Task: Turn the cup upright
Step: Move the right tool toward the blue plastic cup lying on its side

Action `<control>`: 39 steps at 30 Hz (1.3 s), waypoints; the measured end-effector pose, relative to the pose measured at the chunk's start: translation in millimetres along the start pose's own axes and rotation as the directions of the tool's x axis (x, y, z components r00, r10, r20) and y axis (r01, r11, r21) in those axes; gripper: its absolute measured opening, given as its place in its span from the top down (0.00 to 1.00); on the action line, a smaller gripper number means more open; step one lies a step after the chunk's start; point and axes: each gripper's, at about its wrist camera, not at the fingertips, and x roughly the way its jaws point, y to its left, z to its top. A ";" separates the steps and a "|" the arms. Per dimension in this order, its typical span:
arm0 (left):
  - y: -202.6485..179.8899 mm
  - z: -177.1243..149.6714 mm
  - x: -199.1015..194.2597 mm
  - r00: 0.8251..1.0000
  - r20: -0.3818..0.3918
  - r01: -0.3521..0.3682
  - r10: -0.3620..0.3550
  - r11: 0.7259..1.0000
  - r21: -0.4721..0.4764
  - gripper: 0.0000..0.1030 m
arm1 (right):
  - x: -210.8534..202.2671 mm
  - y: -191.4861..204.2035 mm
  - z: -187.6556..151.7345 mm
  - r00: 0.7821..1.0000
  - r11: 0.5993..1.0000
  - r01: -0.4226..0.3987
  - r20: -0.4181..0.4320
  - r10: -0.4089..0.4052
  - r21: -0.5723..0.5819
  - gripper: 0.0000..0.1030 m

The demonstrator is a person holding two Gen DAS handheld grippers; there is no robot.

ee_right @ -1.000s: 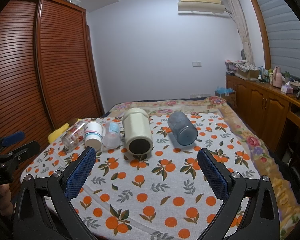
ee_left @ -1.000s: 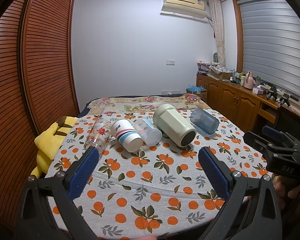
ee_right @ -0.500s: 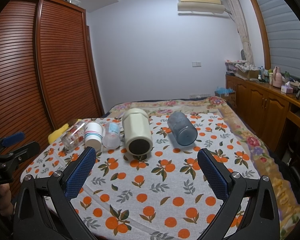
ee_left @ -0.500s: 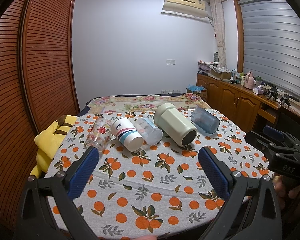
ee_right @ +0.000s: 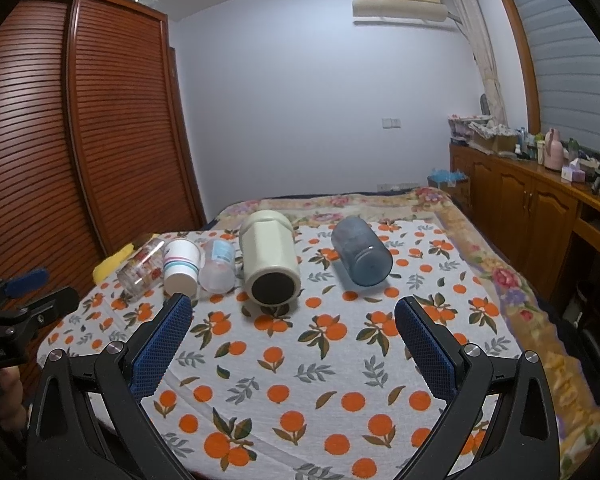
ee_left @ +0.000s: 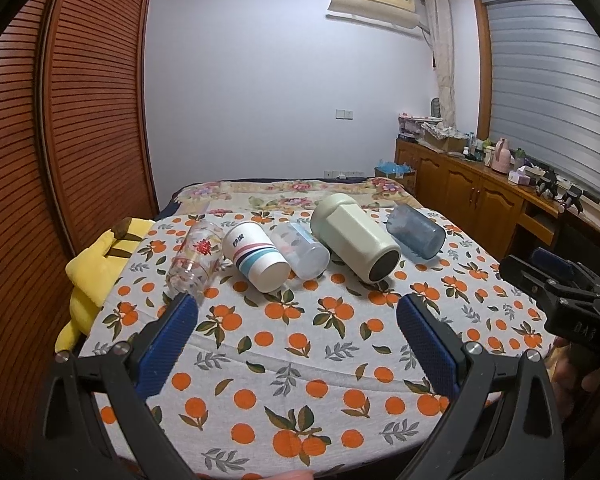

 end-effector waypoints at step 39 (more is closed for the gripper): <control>-17.0 40.7 156.2 0.974 -0.207 0.108 -0.087 0.990 0.091 0.02 | 200.9 -83.5 74.2 0.927 0.994 -0.031 -0.376 -0.011 -0.106 0.05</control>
